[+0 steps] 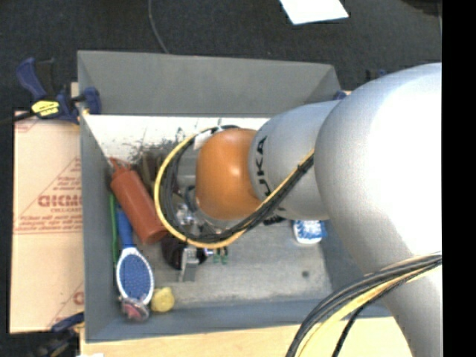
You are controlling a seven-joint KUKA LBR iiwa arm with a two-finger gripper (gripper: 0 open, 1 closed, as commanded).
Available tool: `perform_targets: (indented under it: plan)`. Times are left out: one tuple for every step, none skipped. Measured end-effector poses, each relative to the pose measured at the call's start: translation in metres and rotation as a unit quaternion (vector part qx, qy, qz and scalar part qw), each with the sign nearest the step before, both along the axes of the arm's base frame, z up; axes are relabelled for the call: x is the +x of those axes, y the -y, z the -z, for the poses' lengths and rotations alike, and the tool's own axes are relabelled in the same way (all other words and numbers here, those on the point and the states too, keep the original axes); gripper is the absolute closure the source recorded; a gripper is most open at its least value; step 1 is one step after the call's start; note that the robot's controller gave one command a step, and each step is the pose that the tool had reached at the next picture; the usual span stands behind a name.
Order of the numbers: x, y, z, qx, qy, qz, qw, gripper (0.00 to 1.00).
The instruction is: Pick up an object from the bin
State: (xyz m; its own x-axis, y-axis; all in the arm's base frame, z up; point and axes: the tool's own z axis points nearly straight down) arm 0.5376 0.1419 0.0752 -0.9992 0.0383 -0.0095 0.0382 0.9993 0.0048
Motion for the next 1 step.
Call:
perform_targets:
  plan:
    - [0.0031,0.0073,0.0035,-0.001,0.0005,-0.045,0.999,1.0]
